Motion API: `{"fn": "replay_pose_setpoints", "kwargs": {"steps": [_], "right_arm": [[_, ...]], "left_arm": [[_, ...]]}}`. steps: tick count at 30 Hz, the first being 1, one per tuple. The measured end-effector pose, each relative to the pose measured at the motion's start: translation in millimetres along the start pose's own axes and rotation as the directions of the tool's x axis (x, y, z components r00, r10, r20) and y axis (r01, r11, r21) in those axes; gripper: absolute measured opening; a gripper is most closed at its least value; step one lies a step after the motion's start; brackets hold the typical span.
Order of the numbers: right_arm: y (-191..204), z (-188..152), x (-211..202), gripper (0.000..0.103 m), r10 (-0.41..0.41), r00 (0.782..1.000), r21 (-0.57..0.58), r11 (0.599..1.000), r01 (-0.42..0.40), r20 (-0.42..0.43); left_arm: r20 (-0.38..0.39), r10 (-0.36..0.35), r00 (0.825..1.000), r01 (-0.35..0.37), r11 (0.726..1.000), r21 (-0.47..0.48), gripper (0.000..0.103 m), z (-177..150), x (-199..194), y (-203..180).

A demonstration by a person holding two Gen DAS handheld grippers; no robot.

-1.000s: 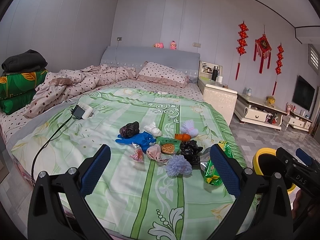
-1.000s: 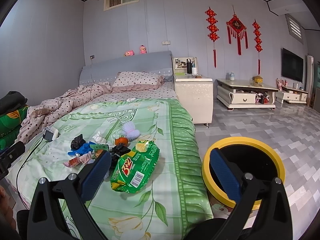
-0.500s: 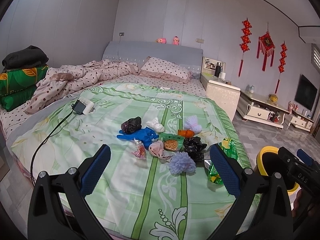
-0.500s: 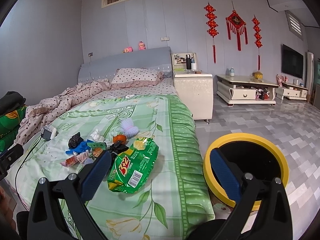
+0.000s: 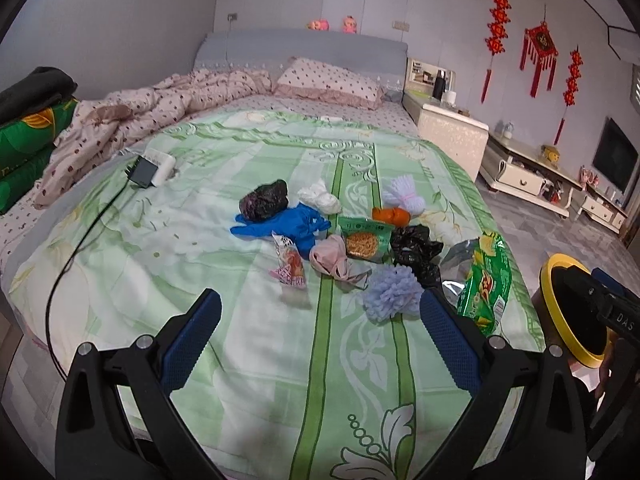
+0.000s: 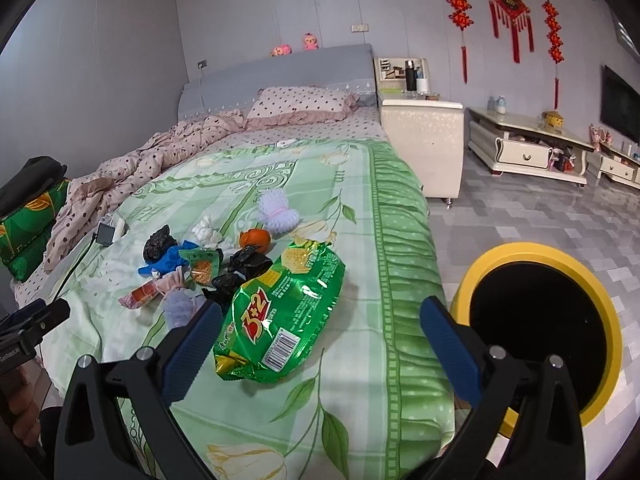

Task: Collect trash
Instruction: 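Grasp the pink snack wrapper with the left tool while the right tool grasps the green chip bag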

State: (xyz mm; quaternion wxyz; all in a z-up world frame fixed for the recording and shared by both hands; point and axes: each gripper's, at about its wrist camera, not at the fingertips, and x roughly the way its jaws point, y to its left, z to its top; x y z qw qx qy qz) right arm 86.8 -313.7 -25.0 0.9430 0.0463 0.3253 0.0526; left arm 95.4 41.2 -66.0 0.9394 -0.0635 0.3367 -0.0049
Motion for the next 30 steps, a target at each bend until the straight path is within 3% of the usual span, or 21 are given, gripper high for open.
{"fn": "replay_pose_setpoints", "kwargs": {"steps": [5,8,17,24,26,28,30], "right_arm": [[1.1,9.1,40.9,0.096,0.009,0.997,0.002,1.000,-0.009,-0.082],[2.8,13.1,63.4,0.096,0.024,0.990,0.020,1.000,-0.021,-0.140],[-1.0,14.9,113.1,0.096,0.067,0.965,0.097,0.994,-0.044,-0.252],[0.9,12.7,137.7,0.096,0.094,0.950,0.112,0.992,-0.062,-0.299],[0.6,11.0,144.9,0.096,0.107,0.944,0.126,0.990,-0.070,-0.313],[-0.8,9.6,151.0,0.096,0.119,0.939,0.135,0.988,-0.079,-0.322],[-1.0,8.7,155.2,0.093,0.127,0.936,0.140,0.986,-0.085,-0.327]], "left_arm": [[-0.096,-0.039,0.995,0.033,0.997,-0.064,0.095,11.3,42.0,28.0],[-0.133,-0.002,0.991,-0.010,0.996,-0.090,0.095,17.9,65.9,40.0],[-0.169,0.054,0.984,-0.061,0.998,-0.032,0.095,35.0,126.2,47.8],[-0.191,0.023,0.981,-0.032,0.999,-0.041,0.095,26.1,153.0,53.0],[-0.198,0.014,0.980,-0.023,0.999,-0.041,0.092,23.2,159.7,53.3],[-0.214,0.012,0.977,-0.018,0.999,-0.027,0.076,20.2,168.0,50.8],[-0.230,-0.001,0.973,-0.004,1.000,-0.021,0.068,17.8,175.3,48.8]]}}
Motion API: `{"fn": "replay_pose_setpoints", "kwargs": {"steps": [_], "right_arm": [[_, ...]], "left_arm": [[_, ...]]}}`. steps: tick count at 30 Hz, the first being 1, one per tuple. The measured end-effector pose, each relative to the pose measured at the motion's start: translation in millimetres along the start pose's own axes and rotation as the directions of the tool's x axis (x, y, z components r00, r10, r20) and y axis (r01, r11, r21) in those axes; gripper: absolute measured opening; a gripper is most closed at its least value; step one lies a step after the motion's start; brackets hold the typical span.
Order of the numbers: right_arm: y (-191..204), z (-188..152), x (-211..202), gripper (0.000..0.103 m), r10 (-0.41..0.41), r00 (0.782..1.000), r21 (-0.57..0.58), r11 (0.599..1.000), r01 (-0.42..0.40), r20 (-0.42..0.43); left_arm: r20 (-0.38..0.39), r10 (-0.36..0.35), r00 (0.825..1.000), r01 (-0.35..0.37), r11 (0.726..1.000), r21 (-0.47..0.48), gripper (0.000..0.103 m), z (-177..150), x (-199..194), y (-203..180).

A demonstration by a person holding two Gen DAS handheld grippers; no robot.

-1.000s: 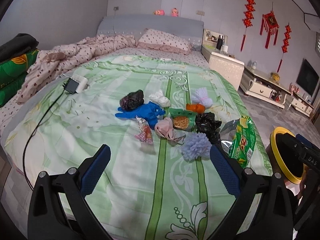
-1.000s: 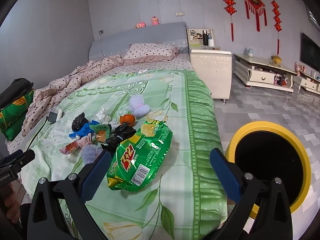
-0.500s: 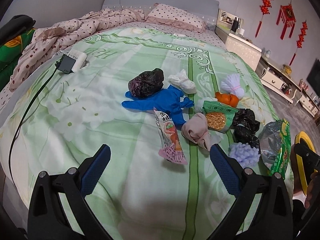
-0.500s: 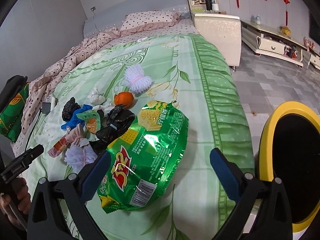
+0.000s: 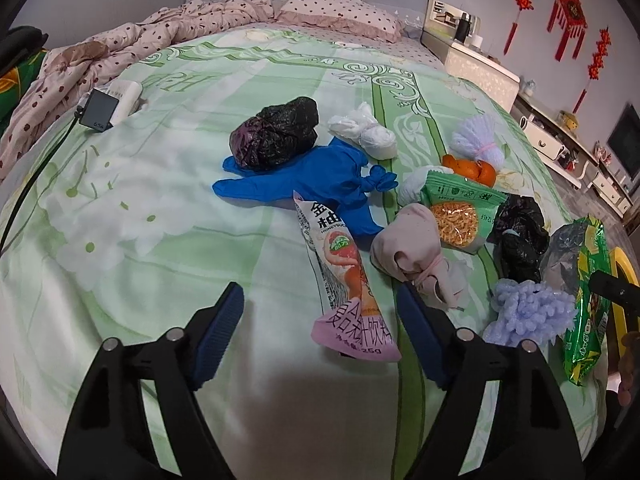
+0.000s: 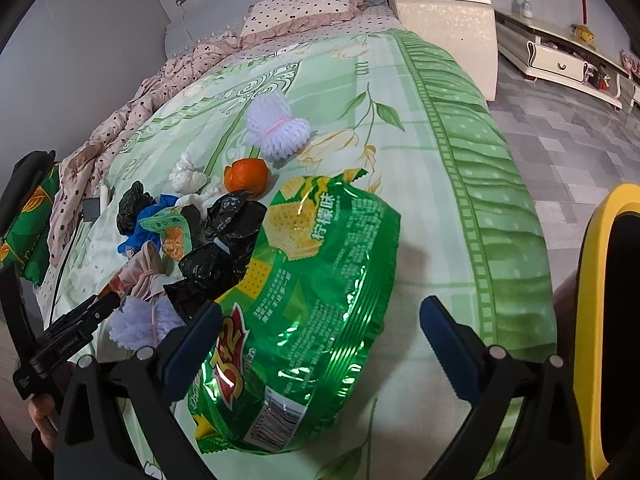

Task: Collect trash
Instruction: 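Grasp the pink snack wrapper with the left tool while the right tool grasps the green chip bag, then carry both items over the yellow bin and open both tools to drop them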

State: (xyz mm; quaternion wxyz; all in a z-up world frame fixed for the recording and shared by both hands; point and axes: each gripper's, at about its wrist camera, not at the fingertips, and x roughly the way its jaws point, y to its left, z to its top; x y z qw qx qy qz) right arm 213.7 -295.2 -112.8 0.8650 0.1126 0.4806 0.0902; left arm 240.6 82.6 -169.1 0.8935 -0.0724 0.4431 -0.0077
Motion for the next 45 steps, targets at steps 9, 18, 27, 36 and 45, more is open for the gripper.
{"fn": "replay_pose_setpoints", "kwargs": {"steps": [9,18,27,36,45], "right_arm": [[3.4,-0.9,4.8,0.042,0.039,0.999,-0.013,0.999,-0.040,-0.022],[12.6,-2.8,-16.5,0.015,0.081,0.997,-0.066,0.995,-0.080,0.007],[13.4,-6.4,-93.9,0.015,0.113,0.986,-0.091,0.991,-0.102,0.125],[-10.0,0.1,-181.8,0.015,0.094,0.953,-0.081,0.994,-0.074,0.287],[-62.0,12.5,-259.0,0.015,-0.020,0.894,-0.014,0.999,0.029,0.447]], "left_arm": [[0.003,-0.035,0.999,0.035,0.999,0.031,0.029,-4.1,15.4,-8.7],[0.054,-0.084,0.995,0.083,0.996,0.029,0.027,-5.1,-12.8,-10.5],[0.162,-0.105,0.981,0.097,0.994,0.057,0.027,-0.9,-83.7,-25.9],[0.278,-0.178,0.944,0.149,0.981,0.123,0.027,14.8,-155.3,-75.2],[0.322,-0.301,0.897,0.227,0.942,0.247,0.027,35.6,-198.4,-167.5]]}}
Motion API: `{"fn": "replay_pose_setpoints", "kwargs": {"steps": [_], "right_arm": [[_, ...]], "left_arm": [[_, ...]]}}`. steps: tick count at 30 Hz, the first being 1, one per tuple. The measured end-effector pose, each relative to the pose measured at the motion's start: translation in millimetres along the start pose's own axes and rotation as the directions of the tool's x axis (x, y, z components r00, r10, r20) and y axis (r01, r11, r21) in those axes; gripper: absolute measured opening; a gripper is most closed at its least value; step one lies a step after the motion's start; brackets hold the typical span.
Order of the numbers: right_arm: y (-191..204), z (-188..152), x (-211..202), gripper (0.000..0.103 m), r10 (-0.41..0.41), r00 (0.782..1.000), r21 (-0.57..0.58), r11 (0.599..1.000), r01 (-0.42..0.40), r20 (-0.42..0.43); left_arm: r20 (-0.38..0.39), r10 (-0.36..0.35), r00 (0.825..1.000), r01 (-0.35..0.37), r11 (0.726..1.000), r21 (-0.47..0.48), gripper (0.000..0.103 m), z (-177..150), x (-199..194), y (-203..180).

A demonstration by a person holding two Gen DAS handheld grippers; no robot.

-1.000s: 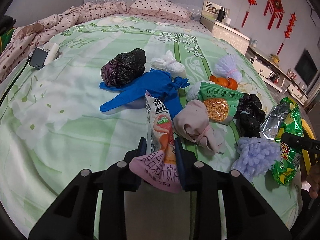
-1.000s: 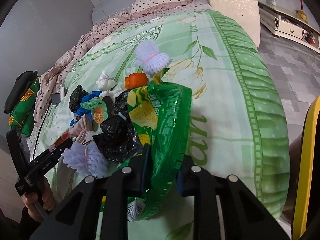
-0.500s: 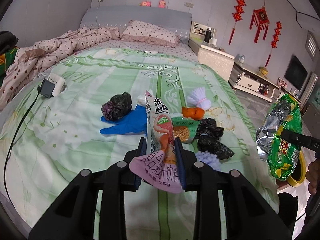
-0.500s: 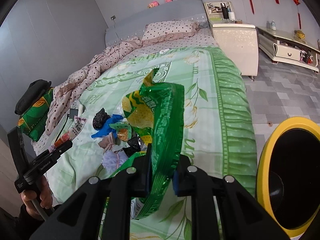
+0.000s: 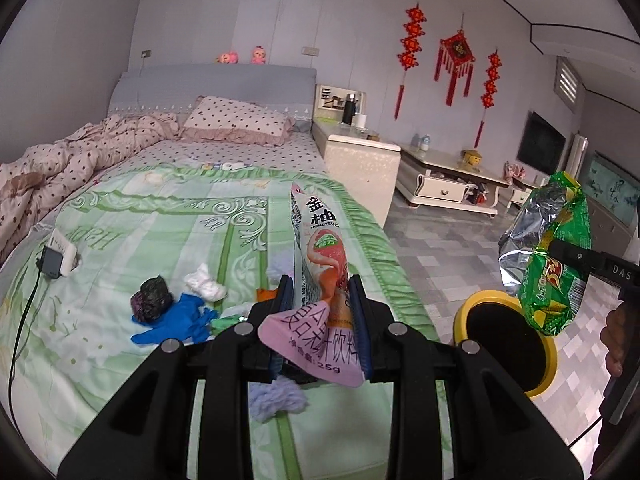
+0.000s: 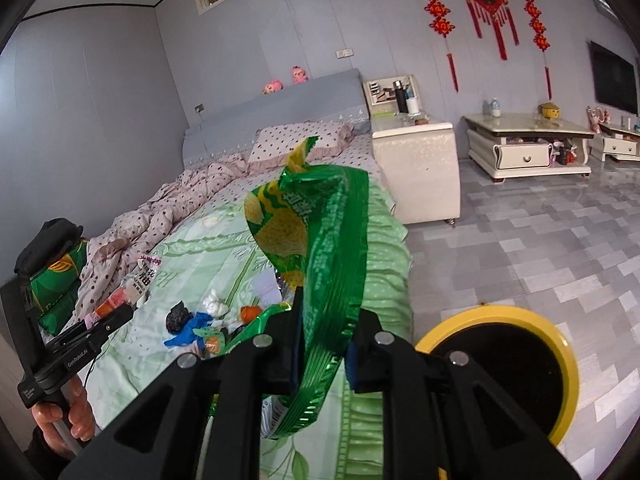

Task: Collect trash
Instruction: 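Carry both items over the yellow bin and open both tools to drop them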

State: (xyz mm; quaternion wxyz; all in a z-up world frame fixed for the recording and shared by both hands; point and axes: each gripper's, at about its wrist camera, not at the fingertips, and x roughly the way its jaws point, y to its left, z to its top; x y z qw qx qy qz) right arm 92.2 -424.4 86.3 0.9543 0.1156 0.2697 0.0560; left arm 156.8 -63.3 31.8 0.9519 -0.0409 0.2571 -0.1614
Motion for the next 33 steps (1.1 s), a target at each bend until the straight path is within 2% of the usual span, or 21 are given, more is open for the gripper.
{"fn": "replay_pose_setpoints", "kwargs": {"steps": [7,13,22,29,33], "right_arm": [[-52.3,23.9,-30.6,0.015,-0.126,0.988,0.035,0.992,0.124,0.087],[-94.4,24.9,-27.8,0.015,-0.232,0.969,0.077,0.971,0.226,0.082],[-163.2,-2.1,-5.3,0.015,-0.330,0.944,0.155,0.932,0.327,-0.006],[-196.7,-30.0,19.3,0.015,-0.348,0.933,0.197,0.912,0.359,-0.090],[-205.8,-43.1,24.8,0.016,-0.352,0.928,0.211,0.904,0.371,-0.121]], "left_arm": [[0.004,-0.109,0.994,0.109,0.991,0.076,0.027,30.4,19.3,-84.3],[-0.055,-0.190,0.980,0.196,0.972,0.133,0.027,34.8,57.1,-161.7],[-0.210,-0.274,0.938,0.312,0.934,0.174,0.027,0.0,137.9,-255.7],[-0.322,-0.301,0.898,0.363,0.919,0.155,0.027,-37.4,186.3,-289.8],[-0.361,-0.317,0.877,0.386,0.912,0.136,0.027,-52.5,196.8,-291.5]]}}
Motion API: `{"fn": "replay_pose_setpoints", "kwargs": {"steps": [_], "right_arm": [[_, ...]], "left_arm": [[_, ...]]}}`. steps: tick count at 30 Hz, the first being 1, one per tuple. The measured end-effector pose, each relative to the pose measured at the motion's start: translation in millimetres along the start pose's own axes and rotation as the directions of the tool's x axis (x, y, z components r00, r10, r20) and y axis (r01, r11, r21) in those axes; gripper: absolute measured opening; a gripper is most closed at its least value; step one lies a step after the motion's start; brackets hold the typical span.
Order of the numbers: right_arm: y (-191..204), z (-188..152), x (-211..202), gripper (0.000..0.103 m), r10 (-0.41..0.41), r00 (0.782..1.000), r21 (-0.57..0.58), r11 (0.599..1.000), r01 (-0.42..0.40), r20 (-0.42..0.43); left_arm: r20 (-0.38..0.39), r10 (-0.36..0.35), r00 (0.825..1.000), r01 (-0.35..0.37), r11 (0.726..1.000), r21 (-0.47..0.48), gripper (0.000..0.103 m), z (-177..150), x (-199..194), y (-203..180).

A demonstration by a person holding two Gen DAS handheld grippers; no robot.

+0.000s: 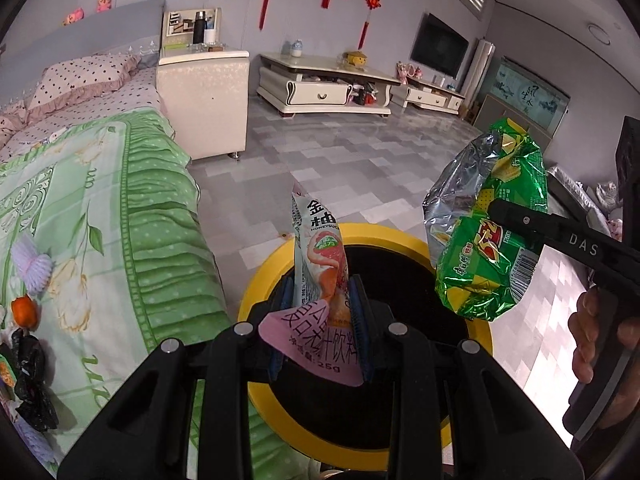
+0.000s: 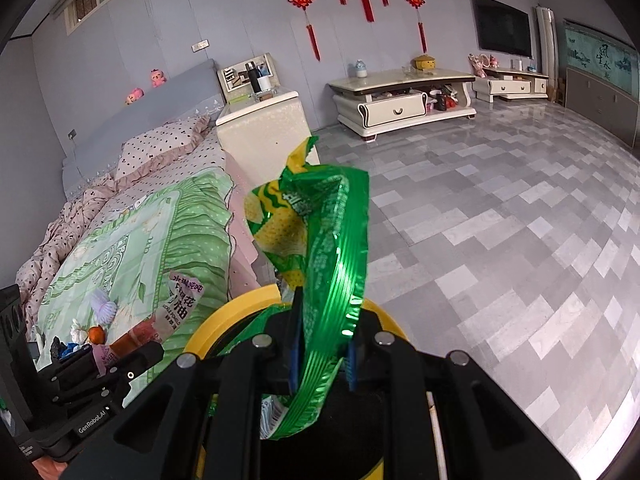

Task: Collect trash
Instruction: 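Carry both items over the yellow bin and open both tools to drop them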

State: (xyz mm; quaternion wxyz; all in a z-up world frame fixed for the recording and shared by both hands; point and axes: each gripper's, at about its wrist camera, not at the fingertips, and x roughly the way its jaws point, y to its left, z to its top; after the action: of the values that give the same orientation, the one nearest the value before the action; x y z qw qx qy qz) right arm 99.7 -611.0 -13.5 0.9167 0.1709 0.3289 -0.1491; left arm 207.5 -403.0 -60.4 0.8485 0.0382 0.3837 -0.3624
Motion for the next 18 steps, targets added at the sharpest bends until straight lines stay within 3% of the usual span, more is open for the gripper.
{"fn": "replay_pose_setpoints", "kwargs": {"steps": [4,6,10,18], "right_arm": [[-3.1,-5.5,0.9,0.016,-0.006,1.000,0.012,1.000,0.006,-0.010],[-4.6,-6.8,-0.6,0.018,-0.015,1.000,0.014,1.000,0.015,-0.008],[-7.9,-6.5,-4.2,0.037,-0.013,1.000,0.027,1.000,0.013,-0.006],[-4.2,-10.1,-13.5,0.055,-0.032,0.999,0.038,0.999,0.033,-0.015]], "left_arm": [[-0.010,-0.025,1.000,0.025,1.000,-0.004,0.029,-4.3,6.0,5.6],[-0.008,-0.032,0.999,0.032,0.999,-0.009,0.039,-4.9,6.1,6.7],[0.007,-0.034,0.999,0.034,0.999,-0.022,0.052,-3.8,2.2,15.3],[0.054,0.022,0.998,-0.020,0.999,-0.033,0.076,-6.5,-28.8,33.0]]}}
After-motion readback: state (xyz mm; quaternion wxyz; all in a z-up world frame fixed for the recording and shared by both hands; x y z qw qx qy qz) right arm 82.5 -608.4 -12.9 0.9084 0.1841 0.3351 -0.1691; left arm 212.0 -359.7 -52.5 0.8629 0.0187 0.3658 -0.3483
